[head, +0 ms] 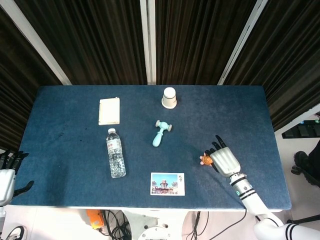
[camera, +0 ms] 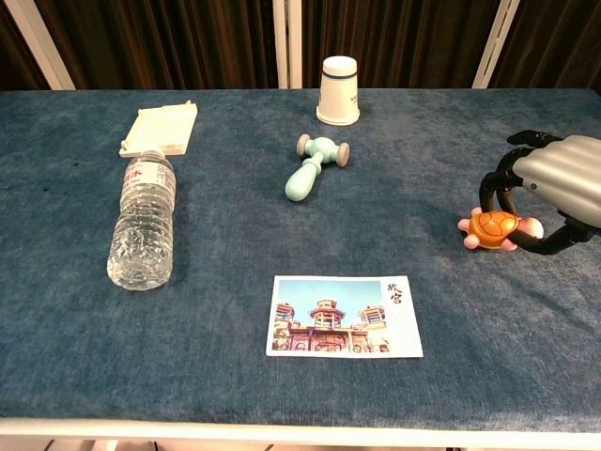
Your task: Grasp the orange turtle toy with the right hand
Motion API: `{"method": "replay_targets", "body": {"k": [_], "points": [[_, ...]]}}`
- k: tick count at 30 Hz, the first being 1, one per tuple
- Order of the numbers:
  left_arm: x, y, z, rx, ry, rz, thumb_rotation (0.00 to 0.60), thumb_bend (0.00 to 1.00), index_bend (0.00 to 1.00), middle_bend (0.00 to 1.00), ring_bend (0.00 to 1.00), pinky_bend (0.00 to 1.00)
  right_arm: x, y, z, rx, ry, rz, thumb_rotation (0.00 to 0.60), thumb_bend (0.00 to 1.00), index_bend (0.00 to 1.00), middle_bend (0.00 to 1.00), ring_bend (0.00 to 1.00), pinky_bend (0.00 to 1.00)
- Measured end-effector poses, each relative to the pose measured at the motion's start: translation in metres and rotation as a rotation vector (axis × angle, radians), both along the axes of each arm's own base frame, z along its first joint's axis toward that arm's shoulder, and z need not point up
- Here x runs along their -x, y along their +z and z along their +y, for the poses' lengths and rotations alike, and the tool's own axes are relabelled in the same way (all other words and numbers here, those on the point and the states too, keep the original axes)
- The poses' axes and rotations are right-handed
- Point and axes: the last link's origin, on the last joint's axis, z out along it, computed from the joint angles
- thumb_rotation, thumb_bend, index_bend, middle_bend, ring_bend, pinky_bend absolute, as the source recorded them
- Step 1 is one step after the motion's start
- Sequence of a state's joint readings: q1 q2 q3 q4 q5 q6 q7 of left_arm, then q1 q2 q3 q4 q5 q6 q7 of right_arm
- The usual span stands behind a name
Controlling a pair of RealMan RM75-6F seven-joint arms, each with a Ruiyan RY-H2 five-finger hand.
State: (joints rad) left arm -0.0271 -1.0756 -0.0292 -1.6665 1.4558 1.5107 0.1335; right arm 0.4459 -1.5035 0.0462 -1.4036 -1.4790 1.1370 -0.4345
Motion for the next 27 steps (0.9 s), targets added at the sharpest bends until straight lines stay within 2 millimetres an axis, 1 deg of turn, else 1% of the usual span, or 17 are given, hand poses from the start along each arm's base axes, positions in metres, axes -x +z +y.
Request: {"method": "replay_targets", "body": {"k": [3, 7, 8, 9, 10, 13, 15, 17, 22, 27], "points": [[0.000, 0.000, 0.000, 0.000, 0.000, -0.001, 0.600, 0.16, 0.19, 0.13, 0.00, 0.10, 0.004, -0.001, -0.001, 0.018, 0.008, 0.003, 0.600, 0.46, 1.00, 0.92, 0.43, 0.00], [0.000, 0.000, 0.000, 0.001, -0.001, 0.001, 0.600, 0.16, 0.19, 0.13, 0.00, 0.10, 0.007, -0.001, -0.001, 0.024, 0.003, 0.000, 0.600, 0.45, 1.00, 0.91, 0.43, 0.00], [0.000, 0.000, 0.001, 0.001, -0.001, 0.002, 0.600, 0.16, 0.19, 0.13, 0.00, 0.10, 0.007, -0.001, -0.001, 0.026, 0.002, -0.005, 0.600, 0.43, 0.97, 0.88, 0.42, 0.00], [-0.001, 0.000, 0.001, 0.002, -0.002, 0.002, 0.600, 0.16, 0.19, 0.13, 0.00, 0.10, 0.008, 0.000, -0.001, 0.025, 0.000, -0.007, 0.600, 0.39, 0.91, 0.82, 0.40, 0.00], [-0.001, -0.001, 0.001, 0.002, -0.002, 0.003, 0.600, 0.16, 0.19, 0.13, 0.00, 0.10, 0.009, 0.001, -0.001, 0.022, -0.002, -0.006, 0.600, 0.35, 0.81, 0.73, 0.35, 0.00], [-0.001, -0.001, 0.000, 0.004, -0.001, 0.003, 0.600, 0.16, 0.19, 0.13, 0.00, 0.10, 0.012, 0.006, -0.001, 0.016, -0.015, 0.003, 0.600, 0.31, 0.62, 0.54, 0.23, 0.00], [-0.001, -0.001, 0.000, 0.005, 0.001, 0.004, 0.600, 0.16, 0.19, 0.13, 0.00, 0.10, 0.012, 0.010, -0.002, 0.022, -0.019, -0.002, 0.600, 0.28, 0.55, 0.48, 0.17, 0.00], [-0.001, -0.002, 0.000, 0.005, 0.001, 0.004, 0.600, 0.16, 0.19, 0.13, 0.00, 0.10, 0.012, 0.013, -0.003, 0.031, -0.018, -0.008, 0.600, 0.27, 0.50, 0.43, 0.14, 0.00], [-0.001, -0.002, 0.000, 0.006, 0.001, 0.005, 0.600, 0.16, 0.19, 0.13, 0.00, 0.10, 0.011, 0.018, -0.002, 0.030, -0.019, -0.013, 0.600, 0.27, 0.45, 0.41, 0.13, 0.00], [-0.001, -0.002, 0.000, 0.005, 0.002, 0.005, 0.600, 0.16, 0.19, 0.13, 0.00, 0.10, 0.012, 0.016, 0.000, 0.002, -0.030, -0.003, 0.600, 0.24, 0.41, 0.38, 0.12, 0.00]]}}
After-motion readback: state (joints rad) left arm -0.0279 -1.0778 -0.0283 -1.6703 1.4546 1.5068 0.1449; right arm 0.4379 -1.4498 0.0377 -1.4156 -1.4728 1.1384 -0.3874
